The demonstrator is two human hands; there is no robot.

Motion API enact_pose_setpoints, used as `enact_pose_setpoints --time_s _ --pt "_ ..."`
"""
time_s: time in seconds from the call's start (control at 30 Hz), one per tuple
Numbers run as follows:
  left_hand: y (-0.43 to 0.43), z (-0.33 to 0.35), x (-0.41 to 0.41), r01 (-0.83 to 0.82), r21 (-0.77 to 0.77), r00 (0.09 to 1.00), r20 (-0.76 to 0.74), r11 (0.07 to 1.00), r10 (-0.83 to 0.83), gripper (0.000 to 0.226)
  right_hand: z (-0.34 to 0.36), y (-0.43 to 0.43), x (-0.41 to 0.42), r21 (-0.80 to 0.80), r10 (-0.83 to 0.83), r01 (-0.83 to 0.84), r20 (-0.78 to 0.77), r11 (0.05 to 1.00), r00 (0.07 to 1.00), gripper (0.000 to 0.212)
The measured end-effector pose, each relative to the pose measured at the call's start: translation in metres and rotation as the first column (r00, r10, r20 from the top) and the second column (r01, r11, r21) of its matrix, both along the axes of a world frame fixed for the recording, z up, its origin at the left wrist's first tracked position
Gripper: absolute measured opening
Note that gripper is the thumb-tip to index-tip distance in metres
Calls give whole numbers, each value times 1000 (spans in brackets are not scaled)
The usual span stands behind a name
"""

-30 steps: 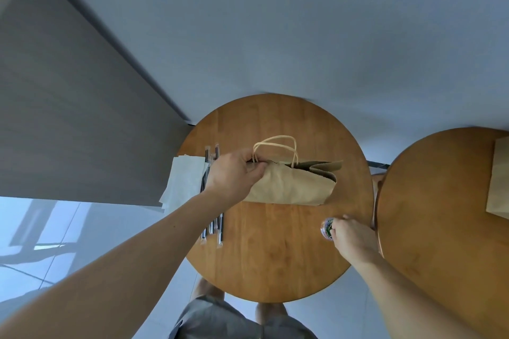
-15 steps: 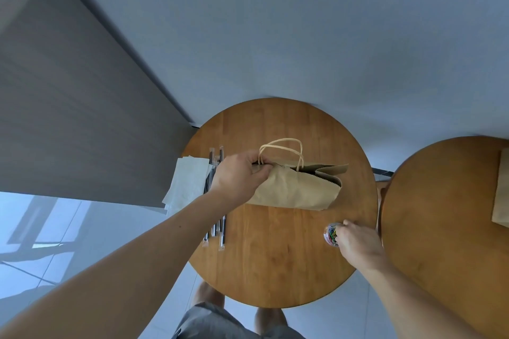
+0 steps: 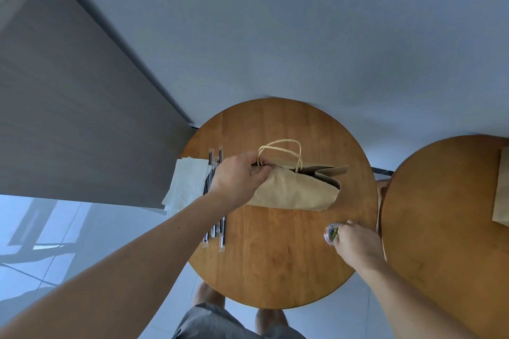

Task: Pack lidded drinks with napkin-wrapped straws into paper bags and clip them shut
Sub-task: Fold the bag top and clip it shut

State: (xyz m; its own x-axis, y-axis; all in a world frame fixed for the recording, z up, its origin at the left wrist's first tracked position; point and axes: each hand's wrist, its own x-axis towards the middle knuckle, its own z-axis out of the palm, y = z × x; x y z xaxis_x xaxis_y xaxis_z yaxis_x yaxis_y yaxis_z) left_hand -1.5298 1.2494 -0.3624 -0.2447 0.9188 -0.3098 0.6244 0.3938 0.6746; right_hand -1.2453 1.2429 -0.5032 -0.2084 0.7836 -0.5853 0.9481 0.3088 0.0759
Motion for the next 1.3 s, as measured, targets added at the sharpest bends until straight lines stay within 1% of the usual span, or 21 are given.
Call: enact_pose_setpoints --time_s 0.07,0.1,0.13,0.23,0.37,0.43,0.53,0.57,0.7,0.87,1.03,1.1,1.13,1.2,1.23,1.3 --pt "0 1 -1 2 5 1000 -5 1000 -2 6 0 -2 -2 2 -159 159 -92 987 983 27" --pt "0 1 -1 1 6 1000 -11 1000 -1 8 -1 -3 -3 7 -212 215 -119 977 970 34" --pt "0 0 -1 2 4 1000 -14 1000 -2 9 -1 -4 -5 14 -229 233 -130 972 965 37" --pt "1 -1 0 6 6 1000 -16 1000 -6 7 -2 -7 -8 22 -177 180 -108 983 978 38" --pt "0 -1 -1 5 5 1000 -6 1000 -5 5 -4 -7 -11 56 -178 180 -50 982 983 43" --pt "0 -1 -1 7 2 1000 -6 1000 -7 6 -4 -9 -11 65 -181 184 -37 981 983 42" --pt "-2 0 -1 6 0 1000 10 1000 -6 9 -2 -12 -9 50 -184 187 -70 981 980 31" --pt "-2 0 -1 7 0 1000 12 1000 -7 9 -2 -12 -8 49 -191 196 -86 979 978 31" --pt "-2 1 0 9 -4 1000 14 1000 -9 12 -4 -12 -10 58 -269 278 -128 959 955 35" --pt "-4 0 -1 4 -2 1000 19 1000 -4 8 -9 -11 -14 36 -379 391 -181 920 908 27" --pt "-4 -1 0 -1 -8 1000 20 1000 2 7 -10 -17 -9 56 -413 437 -239 898 879 21" --pt "-4 0 0 2 -12 1000 21 1000 -2 7 -7 -17 -8 86 -460 517 -351 852 816 18" --pt "-3 1 0 4 -14 1000 23 1000 -4 8 -3 -16 -10 88 -481 570 -441 817 757 14" --pt "-2 2 1 9 -25 1000 19 1000 -8 9 12 -15 -15 40 -490 653 -627 756 606 5" --pt "-2 3 2 11 -31 1000 13 999 -10 10 21 -16 -19 9 -474 664 -693 748 544 5" --pt "-1 4 2 14 -39 1000 6 999 -14 10 43 -16 -30 -40 -424 640 -780 768 460 10"
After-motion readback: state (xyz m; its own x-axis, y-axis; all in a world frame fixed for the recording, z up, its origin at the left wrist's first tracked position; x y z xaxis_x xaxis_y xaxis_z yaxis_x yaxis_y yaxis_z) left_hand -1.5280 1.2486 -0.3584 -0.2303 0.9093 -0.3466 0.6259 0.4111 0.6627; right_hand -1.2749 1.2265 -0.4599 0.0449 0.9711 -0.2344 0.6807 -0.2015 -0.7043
